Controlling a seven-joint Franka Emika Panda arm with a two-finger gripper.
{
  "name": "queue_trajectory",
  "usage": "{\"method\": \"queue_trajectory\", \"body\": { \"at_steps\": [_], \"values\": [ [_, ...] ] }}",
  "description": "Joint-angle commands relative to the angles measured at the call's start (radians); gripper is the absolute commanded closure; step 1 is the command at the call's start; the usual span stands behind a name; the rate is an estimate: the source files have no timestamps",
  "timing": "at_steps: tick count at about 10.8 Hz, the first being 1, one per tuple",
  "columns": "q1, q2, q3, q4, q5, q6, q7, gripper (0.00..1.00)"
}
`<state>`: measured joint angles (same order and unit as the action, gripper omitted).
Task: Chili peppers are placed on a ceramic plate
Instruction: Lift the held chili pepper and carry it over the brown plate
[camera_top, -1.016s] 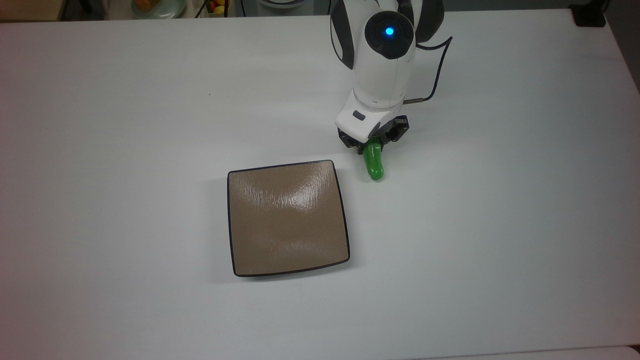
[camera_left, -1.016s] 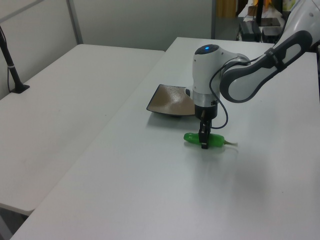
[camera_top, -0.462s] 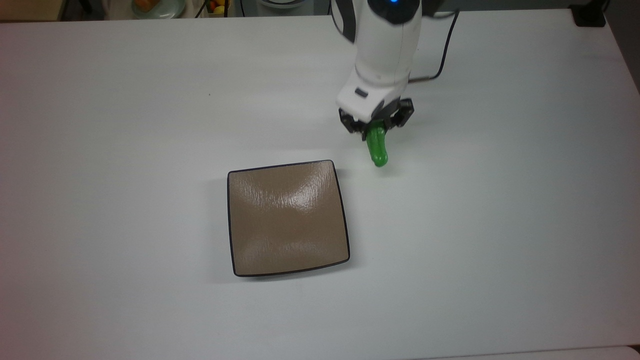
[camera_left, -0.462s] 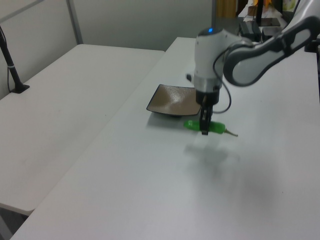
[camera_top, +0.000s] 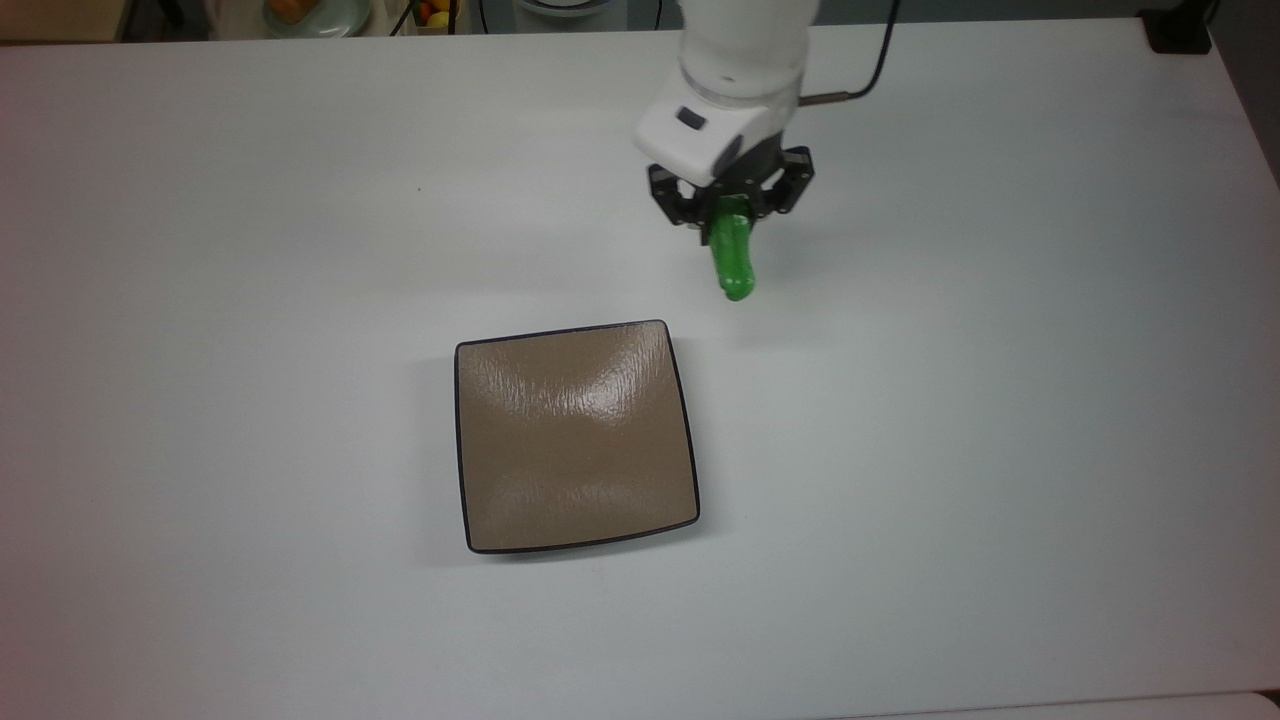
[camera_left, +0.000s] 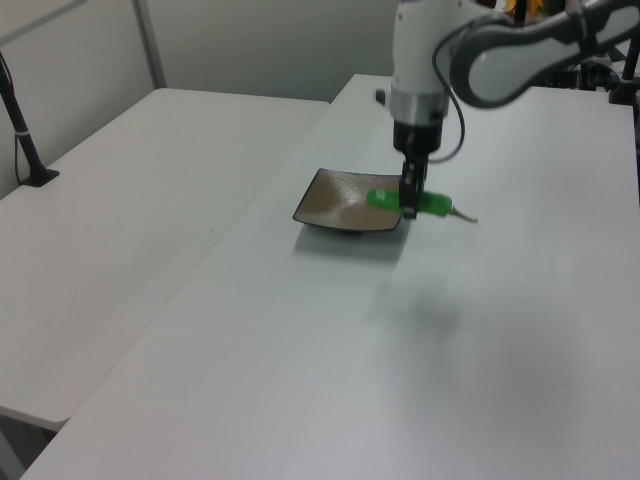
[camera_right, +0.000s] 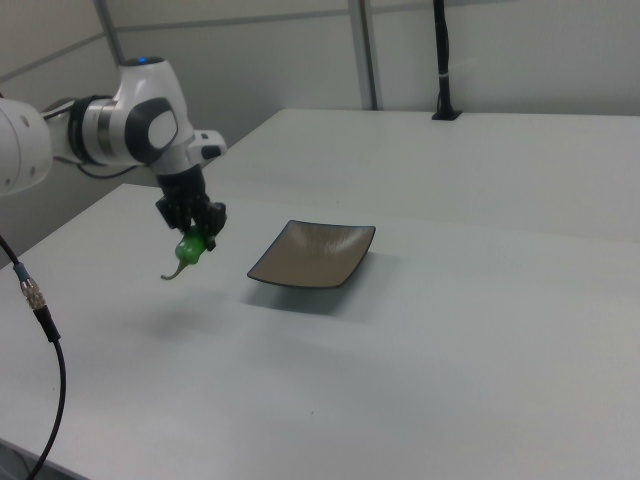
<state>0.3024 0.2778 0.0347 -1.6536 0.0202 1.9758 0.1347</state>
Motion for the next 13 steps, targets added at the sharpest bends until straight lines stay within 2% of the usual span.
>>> {"method": "queue_trajectory", "body": {
  "at_steps": [1,3,8,13],
  "values": [
    [-0.06,0.038,-0.01,0.138,0.003,-0.089,-0.09,0.94],
    [-0.092,0.096,-0.015,0.245,-0.003,-0.156,-0.128,0.94],
    [-0.175,0.222,-0.016,0.438,-0.003,-0.122,-0.148,0.94],
    [-0.2,0.325,-0.018,0.442,-0.005,0.096,-0.147,0.94]
  ]
}}
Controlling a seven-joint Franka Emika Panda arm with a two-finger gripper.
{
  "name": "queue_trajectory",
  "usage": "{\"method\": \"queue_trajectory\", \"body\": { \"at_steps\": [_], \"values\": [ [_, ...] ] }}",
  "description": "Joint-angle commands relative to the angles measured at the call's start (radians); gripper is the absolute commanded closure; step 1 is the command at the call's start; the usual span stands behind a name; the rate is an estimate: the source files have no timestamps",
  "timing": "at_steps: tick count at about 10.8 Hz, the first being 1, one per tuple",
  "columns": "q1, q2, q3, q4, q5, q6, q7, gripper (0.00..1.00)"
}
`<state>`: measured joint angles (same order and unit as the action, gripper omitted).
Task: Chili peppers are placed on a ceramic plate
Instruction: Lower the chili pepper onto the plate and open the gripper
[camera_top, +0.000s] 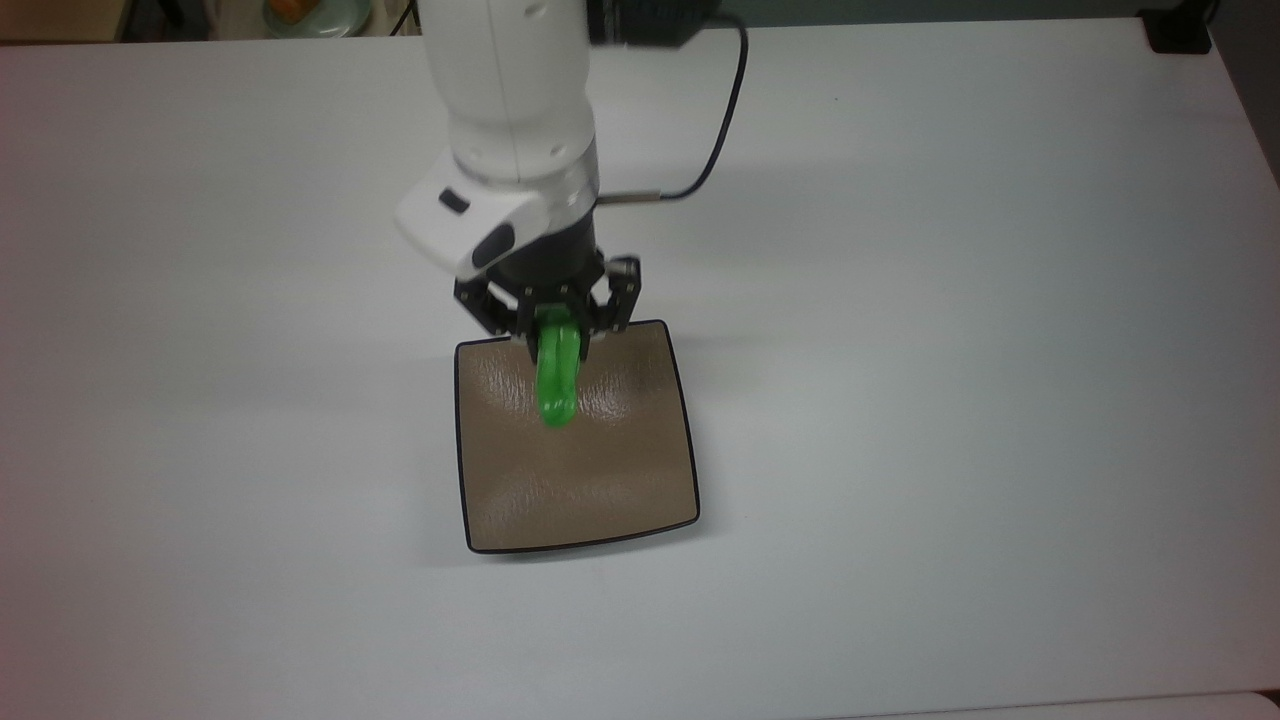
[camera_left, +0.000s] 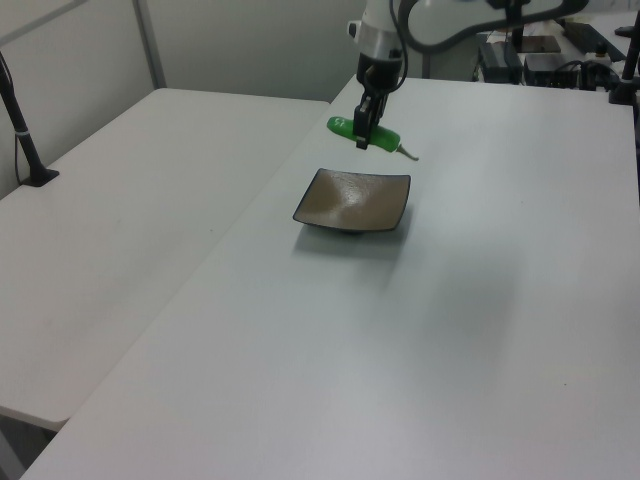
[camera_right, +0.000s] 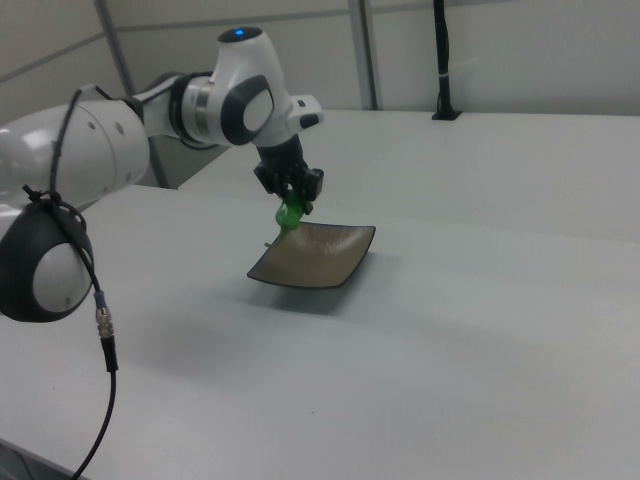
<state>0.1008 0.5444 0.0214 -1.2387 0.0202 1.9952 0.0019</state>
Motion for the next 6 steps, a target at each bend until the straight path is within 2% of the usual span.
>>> {"method": "queue_trajectory", "body": {
  "at_steps": [1,6],
  "values": [
    [0.004,0.077,-0.004,0.025,-0.005,0.112,-0.013,0.94],
    [0.008,0.141,-0.003,-0.004,-0.011,0.235,-0.013,0.93]
  ]
}}
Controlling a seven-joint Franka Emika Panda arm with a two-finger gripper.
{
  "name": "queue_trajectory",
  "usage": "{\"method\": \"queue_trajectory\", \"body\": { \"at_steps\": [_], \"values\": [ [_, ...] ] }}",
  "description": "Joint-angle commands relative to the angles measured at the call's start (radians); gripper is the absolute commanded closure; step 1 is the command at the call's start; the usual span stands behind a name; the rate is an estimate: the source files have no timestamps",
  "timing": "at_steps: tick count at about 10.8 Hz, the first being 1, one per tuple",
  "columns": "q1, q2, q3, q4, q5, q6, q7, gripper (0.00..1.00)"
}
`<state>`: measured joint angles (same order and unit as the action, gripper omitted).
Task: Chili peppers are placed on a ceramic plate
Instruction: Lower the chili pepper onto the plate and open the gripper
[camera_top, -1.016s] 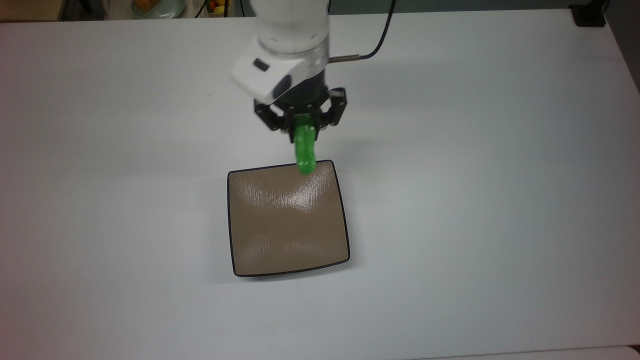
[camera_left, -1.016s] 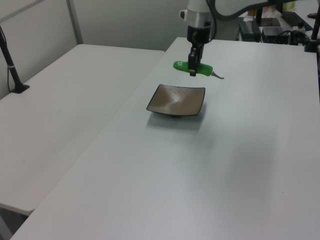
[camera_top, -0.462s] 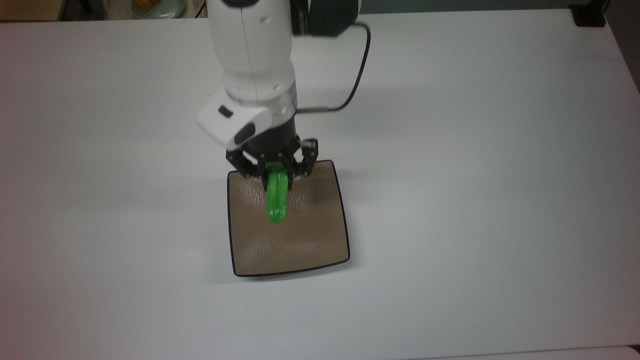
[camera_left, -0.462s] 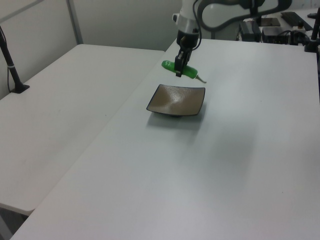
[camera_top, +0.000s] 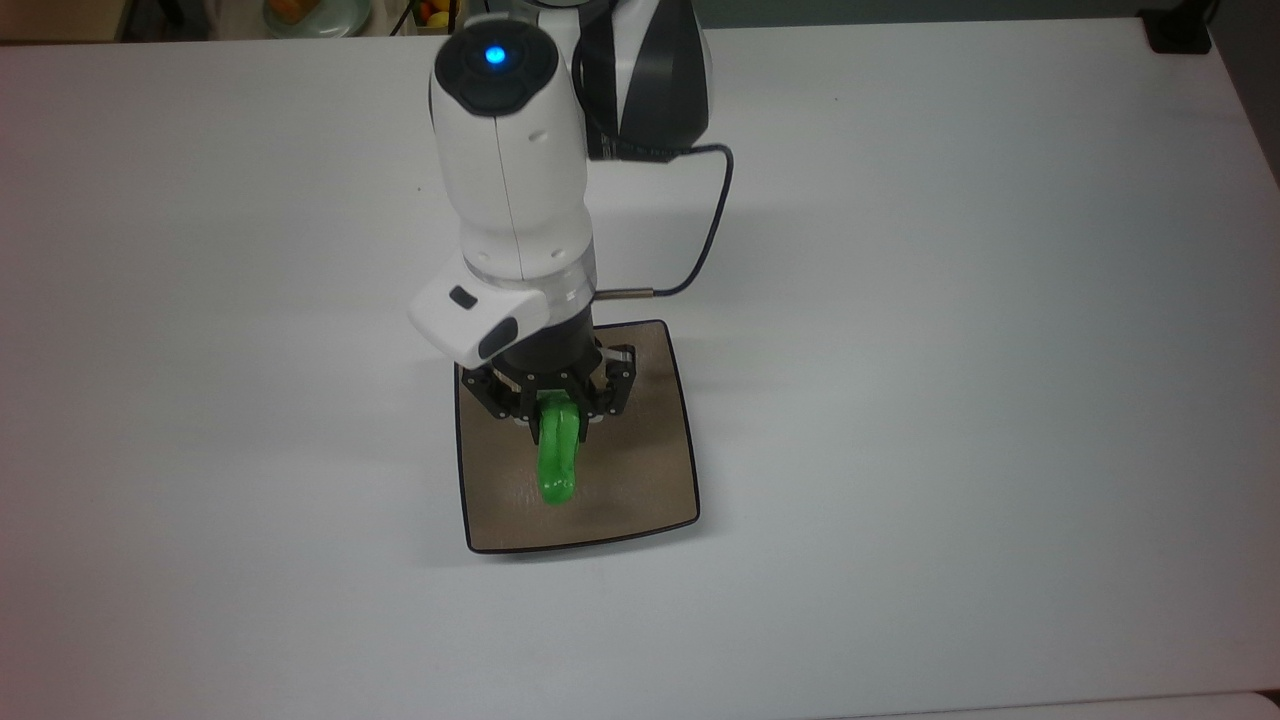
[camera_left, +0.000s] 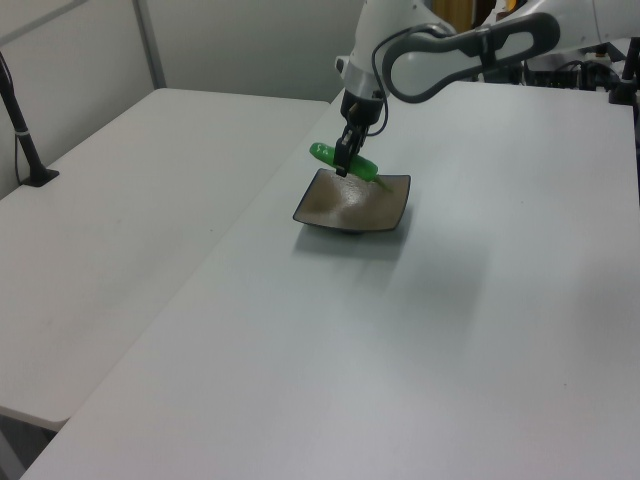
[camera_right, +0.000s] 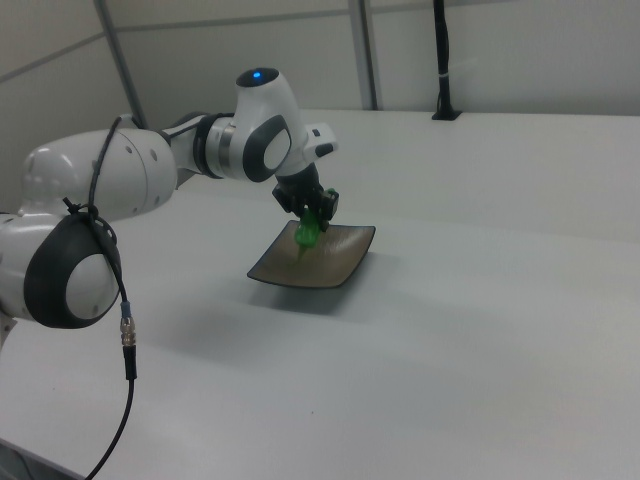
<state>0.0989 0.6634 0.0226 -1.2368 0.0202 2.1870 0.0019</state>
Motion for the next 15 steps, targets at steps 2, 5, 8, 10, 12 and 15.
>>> {"method": "queue_trajectory", "body": {
  "at_steps": [2,5,8,10,12,15],
  "values": [
    [0.012,0.042,-0.001,-0.022,-0.011,0.088,-0.013,0.93],
    [0.013,0.053,0.002,-0.027,-0.013,0.096,-0.013,0.93],
    [0.013,0.059,0.005,-0.038,-0.011,0.097,-0.011,0.82],
    [0.015,0.059,0.005,-0.038,-0.013,0.097,-0.013,0.49],
    [0.015,0.059,0.004,-0.044,-0.014,0.096,-0.011,0.26],
    [0.015,0.044,0.003,-0.049,-0.016,0.092,-0.011,0.0]
  ]
}}
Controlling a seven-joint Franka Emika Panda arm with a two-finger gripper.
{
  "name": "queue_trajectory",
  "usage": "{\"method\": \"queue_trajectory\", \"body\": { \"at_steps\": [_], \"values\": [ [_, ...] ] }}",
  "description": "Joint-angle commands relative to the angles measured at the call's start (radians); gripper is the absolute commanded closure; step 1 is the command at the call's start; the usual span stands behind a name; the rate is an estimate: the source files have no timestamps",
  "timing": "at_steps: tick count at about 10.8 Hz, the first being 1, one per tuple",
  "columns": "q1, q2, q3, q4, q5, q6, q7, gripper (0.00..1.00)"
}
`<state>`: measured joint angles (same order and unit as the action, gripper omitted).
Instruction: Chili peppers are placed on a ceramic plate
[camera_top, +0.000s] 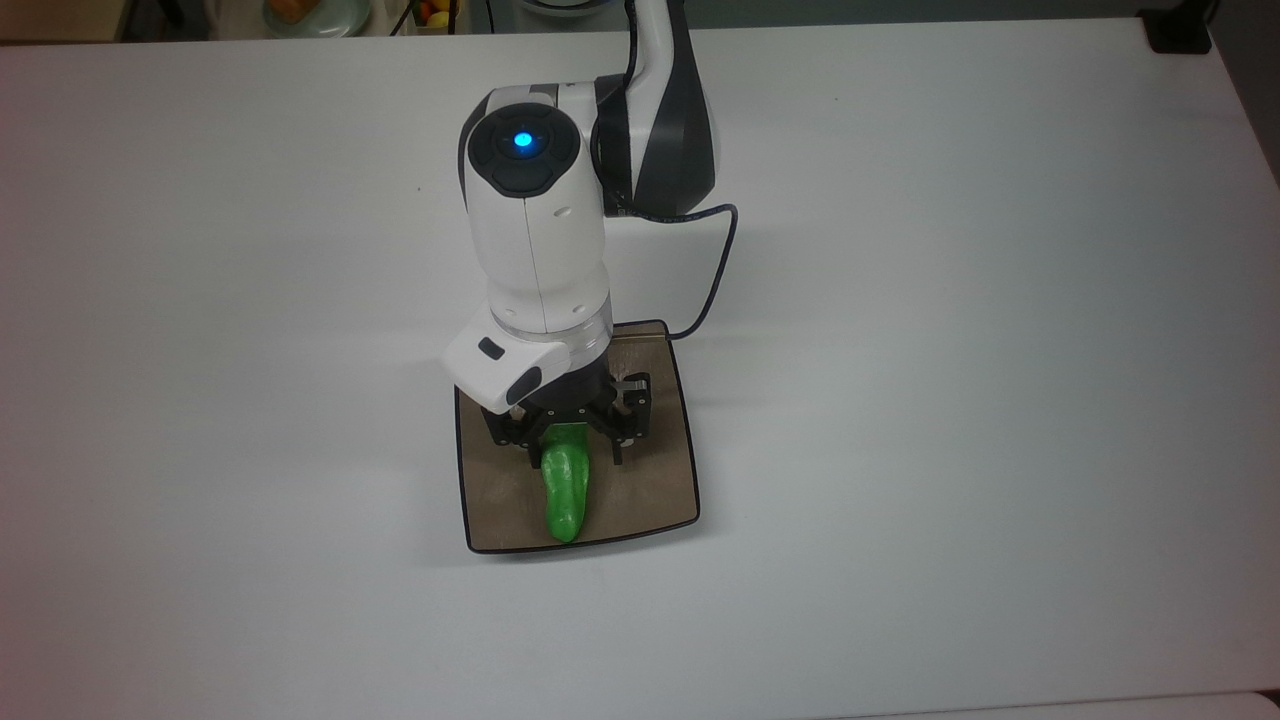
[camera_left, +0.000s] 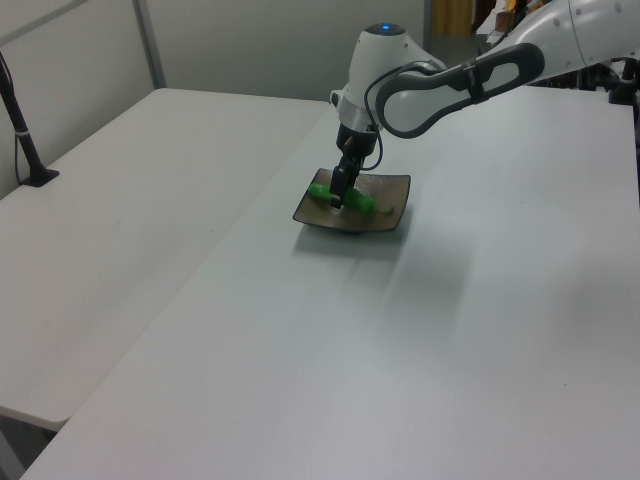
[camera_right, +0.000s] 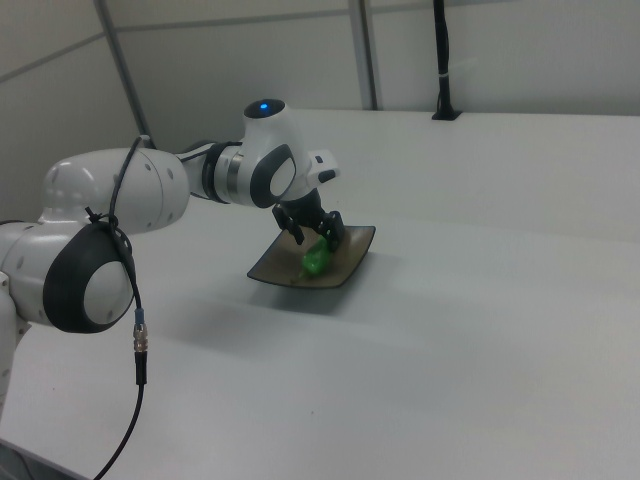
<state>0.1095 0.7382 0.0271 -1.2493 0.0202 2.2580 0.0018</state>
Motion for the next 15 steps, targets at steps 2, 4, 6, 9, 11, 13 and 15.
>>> {"method": "queue_trajectory", "body": {
  "at_steps": [2,4,6,9,11,13,15],
  "values": [
    [0.007,-0.11,-0.002,-0.094,-0.016,0.008,-0.011,0.0],
    [0.007,-0.245,-0.004,-0.171,-0.016,-0.081,-0.011,0.0],
    [0.006,-0.369,-0.006,-0.174,-0.014,-0.306,-0.01,0.0],
    [0.007,-0.544,-0.006,-0.193,-0.009,-0.587,-0.005,0.0],
    [0.007,-0.647,-0.004,-0.229,-0.005,-0.716,0.025,0.0],
    [0.041,-0.738,-0.004,-0.318,-0.005,-0.727,0.064,0.0],
    [0.065,-0.767,-0.004,-0.369,-0.005,-0.716,0.052,0.0]
  ]
}}
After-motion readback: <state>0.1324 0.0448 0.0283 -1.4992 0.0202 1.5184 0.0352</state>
